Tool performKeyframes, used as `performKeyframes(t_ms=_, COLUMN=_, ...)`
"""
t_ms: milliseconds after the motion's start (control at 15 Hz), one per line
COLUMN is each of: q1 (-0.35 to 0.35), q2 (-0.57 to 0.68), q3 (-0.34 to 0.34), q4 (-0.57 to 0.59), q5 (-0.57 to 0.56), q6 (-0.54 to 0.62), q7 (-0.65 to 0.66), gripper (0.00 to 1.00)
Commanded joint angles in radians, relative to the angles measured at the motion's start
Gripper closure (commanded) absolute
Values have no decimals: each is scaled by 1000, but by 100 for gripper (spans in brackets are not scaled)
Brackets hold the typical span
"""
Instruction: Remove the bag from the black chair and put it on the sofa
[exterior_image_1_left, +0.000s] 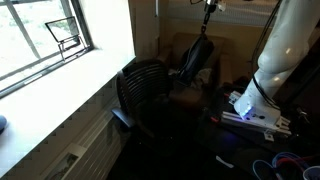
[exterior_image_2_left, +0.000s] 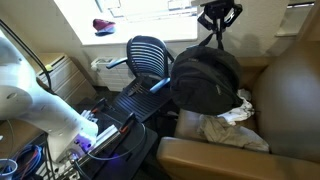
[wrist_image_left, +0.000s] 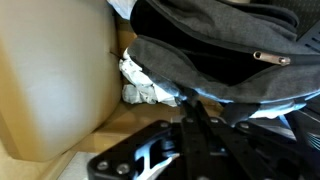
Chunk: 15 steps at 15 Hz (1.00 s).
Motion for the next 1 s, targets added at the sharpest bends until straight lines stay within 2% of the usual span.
performKeyframes(t_ms=0, q1=-66, q2=38, q3=54, q4=53, q5=43, q6=-37, q7=157, gripper=99)
performKeyframes(t_ms=67, q1=-26, q2=12, q3=63, q4=104, q5=3, q6=-131, q7=288, gripper=99)
performKeyframes(t_ms=133, q1=15, q2=26, q3=30, q4=118, q5=13, q6=-143, q7=356, gripper=99)
performKeyframes(t_ms=200, q1=22, q2=28, q3=33, q4=147, q5=10, q6=-178, q7=437, gripper=99)
performKeyframes(t_ms=267, q1=-7, q2=34, q3=76, q4=171, q5=-1, q6=-191, q7=520, gripper=99)
performKeyframes(t_ms=400, q1=-4, q2=35, q3=99, q4=207, q5=-15, q6=-214, q7=673, gripper=99)
performKeyframes(t_ms=733, q1=16, q2=39, q3=114, q4=261, q5=-101, q6=-287, q7=1036, gripper=99)
performKeyframes(t_ms=800, q1=-3, q2=24, q3=132, q4=207, q5=-76, q6=-231, q7=937, gripper=96)
performKeyframes(t_ms=933, q1=1, q2=25, q3=133, q4=221, q5=-88, q6=-254, q7=1007, gripper=96)
